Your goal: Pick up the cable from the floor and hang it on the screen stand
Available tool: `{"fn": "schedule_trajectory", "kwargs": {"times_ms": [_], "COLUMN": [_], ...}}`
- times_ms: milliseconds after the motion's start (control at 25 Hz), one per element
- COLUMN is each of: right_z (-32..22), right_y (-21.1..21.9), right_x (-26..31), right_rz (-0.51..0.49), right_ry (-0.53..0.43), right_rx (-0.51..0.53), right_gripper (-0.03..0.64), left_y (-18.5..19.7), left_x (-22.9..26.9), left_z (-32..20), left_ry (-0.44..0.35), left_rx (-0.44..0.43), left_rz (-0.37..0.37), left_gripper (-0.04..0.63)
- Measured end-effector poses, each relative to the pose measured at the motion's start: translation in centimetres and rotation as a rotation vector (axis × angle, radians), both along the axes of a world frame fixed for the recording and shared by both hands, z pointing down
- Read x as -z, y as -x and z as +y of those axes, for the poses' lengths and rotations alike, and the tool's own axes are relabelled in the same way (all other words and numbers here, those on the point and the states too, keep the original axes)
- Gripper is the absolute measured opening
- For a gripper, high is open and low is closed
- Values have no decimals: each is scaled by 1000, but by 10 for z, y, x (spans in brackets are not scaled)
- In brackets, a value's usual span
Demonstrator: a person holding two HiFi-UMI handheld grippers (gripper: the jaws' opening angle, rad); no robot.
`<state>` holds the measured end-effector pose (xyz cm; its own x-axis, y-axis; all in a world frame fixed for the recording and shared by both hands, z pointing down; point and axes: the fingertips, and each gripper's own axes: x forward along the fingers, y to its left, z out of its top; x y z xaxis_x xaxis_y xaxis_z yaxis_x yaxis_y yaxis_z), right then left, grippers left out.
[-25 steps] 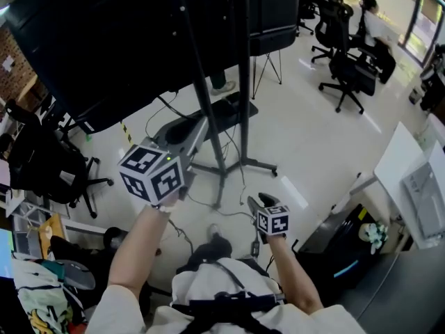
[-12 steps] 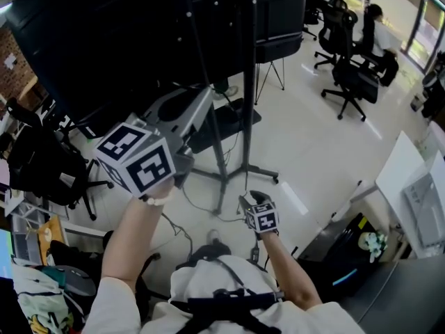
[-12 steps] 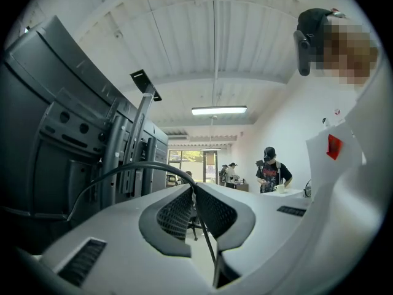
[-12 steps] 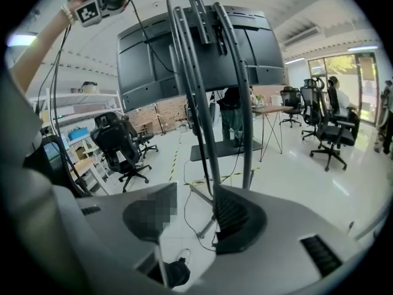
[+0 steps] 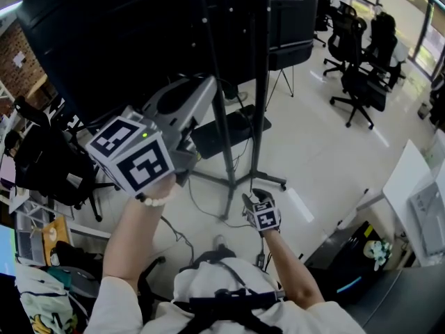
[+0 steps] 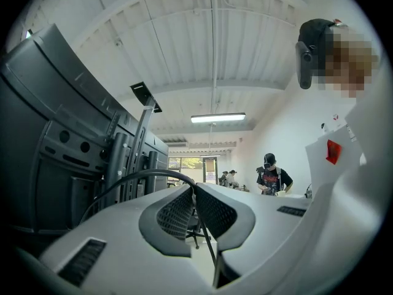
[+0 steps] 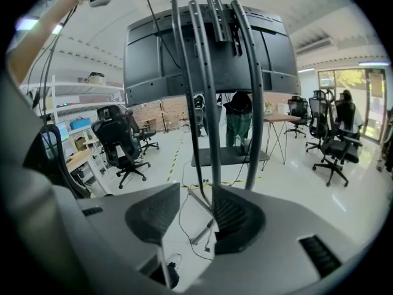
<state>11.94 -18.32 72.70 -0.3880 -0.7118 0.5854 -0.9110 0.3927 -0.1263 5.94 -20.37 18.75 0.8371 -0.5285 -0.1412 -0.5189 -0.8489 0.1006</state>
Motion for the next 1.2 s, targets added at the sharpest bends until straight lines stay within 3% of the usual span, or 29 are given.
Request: {"fn": "schedule_trajectory", "kwargs": {"times_ms": [320,440,600,720,880,1200], "right_z": [-22,-29,-32,-33,-49,-96], "right_y": [7,9,-1,-19,-39,-46], "right_x": [16,22,37,90,192,357], "right_rz": [6,25,6,-68,-101,42], "right_ry": [-41,-67,-108,-186,-344,-637], "right_rx": [-4,0,-4,-19,20,99], "right_gripper": [156,64,23,21,20,21], "left_y": [6,10,41,84,118,168], "left_x": [16,22,18,-16,-64,-108], "left_z": [-3,-7,-30,-57,-67,-61], "left_ry": [-24,-38,-66,-45,56,110], "left_rx": [-9,-4,93,220,270,345], "left_rz": [14,16,-18,-92,-43,5], "left_gripper": [18,18,17,14,12,14]}}
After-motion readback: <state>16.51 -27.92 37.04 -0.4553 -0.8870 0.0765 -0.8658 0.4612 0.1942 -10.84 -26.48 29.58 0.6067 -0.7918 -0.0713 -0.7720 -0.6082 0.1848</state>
